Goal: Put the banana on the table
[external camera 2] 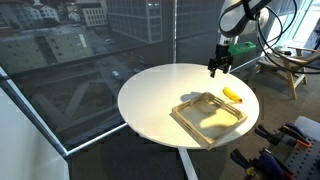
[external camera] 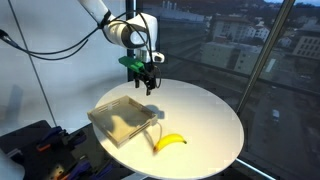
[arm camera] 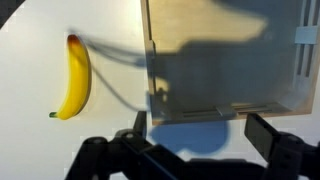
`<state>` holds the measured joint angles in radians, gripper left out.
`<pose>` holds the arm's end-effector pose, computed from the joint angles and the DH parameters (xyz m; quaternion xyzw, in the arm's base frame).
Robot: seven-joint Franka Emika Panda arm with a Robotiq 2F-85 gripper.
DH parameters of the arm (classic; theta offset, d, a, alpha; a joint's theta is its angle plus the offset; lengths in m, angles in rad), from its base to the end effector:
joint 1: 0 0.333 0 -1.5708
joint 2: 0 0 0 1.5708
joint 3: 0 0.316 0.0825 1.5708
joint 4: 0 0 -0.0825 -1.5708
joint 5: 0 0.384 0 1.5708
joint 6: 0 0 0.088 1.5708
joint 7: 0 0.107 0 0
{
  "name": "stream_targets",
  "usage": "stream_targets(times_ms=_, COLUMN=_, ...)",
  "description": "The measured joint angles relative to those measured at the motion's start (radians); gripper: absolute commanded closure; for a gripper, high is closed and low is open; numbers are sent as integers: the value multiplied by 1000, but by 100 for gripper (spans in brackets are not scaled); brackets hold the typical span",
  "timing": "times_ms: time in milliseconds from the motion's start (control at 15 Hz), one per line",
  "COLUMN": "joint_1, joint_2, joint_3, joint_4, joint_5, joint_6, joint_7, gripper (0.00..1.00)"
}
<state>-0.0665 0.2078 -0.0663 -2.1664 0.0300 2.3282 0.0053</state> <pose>0.5501 -0.0727 0.2954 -0.9966 0.0789 0.0224 0.0053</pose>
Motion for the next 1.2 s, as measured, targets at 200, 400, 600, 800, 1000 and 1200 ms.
stream_targets(times_ms=200, joint_1=5, joint_2=-26, joint_3=10, joint_4=-23, joint_5=0, joint_6=2, joint_7=0, gripper=0)
stream_targets(times_ms=400, joint_1=6, joint_2=-43, joint_3=12, joint_4=-38, joint_5=0, joint_6=2, joint_7=0, gripper=0)
stream_targets(times_ms=600, joint_1=6, joint_2=-48, joint_3=12, joint_4=-40, joint_5=0, joint_6=2, joint_7=0, gripper=0)
stream_targets(times_ms=800, joint_1=6, joint_2=-48, joint_3=12, joint_4=-41, joint_5=0, joint_6=2, joint_7=0, gripper=0)
stream_targets(times_ms=1000, joint_1=6, joint_2=-48, joint_3=12, joint_4=-41, joint_5=0, joint_6=2, joint_7=0, gripper=0)
stream_targets(times_ms=1200, joint_1=7, joint_2=-46, joint_3=12, joint_4=-42, joint_5=0, joint_6=2, joint_7=0, gripper=0)
